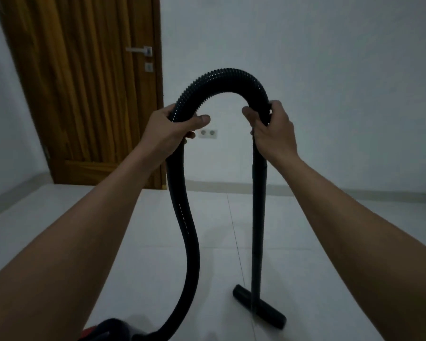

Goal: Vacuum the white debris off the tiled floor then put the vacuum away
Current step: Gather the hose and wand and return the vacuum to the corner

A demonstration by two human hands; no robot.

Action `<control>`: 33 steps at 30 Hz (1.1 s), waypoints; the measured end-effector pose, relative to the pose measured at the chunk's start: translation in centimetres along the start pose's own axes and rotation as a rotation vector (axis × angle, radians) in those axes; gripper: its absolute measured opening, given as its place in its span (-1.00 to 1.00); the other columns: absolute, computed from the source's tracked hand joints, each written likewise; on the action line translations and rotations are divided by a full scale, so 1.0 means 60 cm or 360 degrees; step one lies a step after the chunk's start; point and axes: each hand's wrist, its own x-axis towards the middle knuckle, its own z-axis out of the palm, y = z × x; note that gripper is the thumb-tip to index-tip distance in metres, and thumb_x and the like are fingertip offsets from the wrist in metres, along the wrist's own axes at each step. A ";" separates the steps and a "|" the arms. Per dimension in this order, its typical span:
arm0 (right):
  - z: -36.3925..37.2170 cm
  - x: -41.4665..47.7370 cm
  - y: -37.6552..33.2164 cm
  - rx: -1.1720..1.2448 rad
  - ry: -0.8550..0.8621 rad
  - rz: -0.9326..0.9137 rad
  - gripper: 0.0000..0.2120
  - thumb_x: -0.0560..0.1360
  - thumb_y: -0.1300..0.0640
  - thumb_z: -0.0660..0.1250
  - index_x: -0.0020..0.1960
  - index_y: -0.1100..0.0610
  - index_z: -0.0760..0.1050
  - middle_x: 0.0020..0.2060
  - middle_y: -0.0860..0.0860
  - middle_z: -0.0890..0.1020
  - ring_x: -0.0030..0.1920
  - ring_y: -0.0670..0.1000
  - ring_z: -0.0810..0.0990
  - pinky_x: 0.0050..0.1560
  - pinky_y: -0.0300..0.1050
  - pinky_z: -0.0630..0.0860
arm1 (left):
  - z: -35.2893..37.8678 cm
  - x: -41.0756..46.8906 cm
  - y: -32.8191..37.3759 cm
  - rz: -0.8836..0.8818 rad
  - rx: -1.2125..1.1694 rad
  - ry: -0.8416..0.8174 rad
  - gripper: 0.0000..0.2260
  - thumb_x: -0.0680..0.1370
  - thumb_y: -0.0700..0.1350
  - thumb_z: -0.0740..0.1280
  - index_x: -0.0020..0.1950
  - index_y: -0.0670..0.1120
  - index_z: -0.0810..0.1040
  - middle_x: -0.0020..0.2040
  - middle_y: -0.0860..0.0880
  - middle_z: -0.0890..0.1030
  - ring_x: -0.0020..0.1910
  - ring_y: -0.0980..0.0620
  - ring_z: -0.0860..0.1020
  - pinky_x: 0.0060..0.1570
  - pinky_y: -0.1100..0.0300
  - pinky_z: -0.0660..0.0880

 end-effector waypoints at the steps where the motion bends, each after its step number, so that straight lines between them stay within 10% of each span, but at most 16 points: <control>1: 0.004 0.000 0.006 0.0025 0.0050 -0.0015 -0.55 0.49 -0.36 0.30 0.07 0.00 0.42 -0.21 0.00 0.66 -0.23 0.04 0.67 -0.11 0.11 0.62 | -0.003 -0.010 -0.019 0.0016 -0.0013 -0.0003 -0.61 0.46 0.02 0.55 0.06 -0.25 0.60 -0.13 -0.01 0.63 -0.17 0.06 0.63 -0.07 0.07 0.59; 21: 0.028 -0.079 -0.017 0.0541 0.0080 -0.0104 -0.42 0.36 -0.53 0.27 -0.20 0.00 0.31 -0.37 -0.04 0.47 -0.40 -0.02 0.45 -0.34 -0.07 0.38 | 0.060 -0.115 -0.117 0.0268 -0.0365 0.0365 -0.59 0.59 0.22 0.31 0.20 -0.10 0.46 -0.18 -0.05 0.54 -0.27 0.06 0.56 -0.22 0.15 0.55; 33: 0.053 -0.063 -0.075 0.0847 -0.0247 0.0114 -0.65 0.44 -0.08 0.53 -0.10 0.20 0.54 -0.37 0.06 0.52 -0.31 0.05 0.51 -0.27 -0.05 0.47 | 0.046 -0.112 -0.146 0.0128 -0.0418 0.0389 -0.60 0.61 0.09 0.35 0.33 -0.05 0.32 0.02 -0.13 0.54 -0.14 -0.03 0.63 -0.05 -0.04 0.61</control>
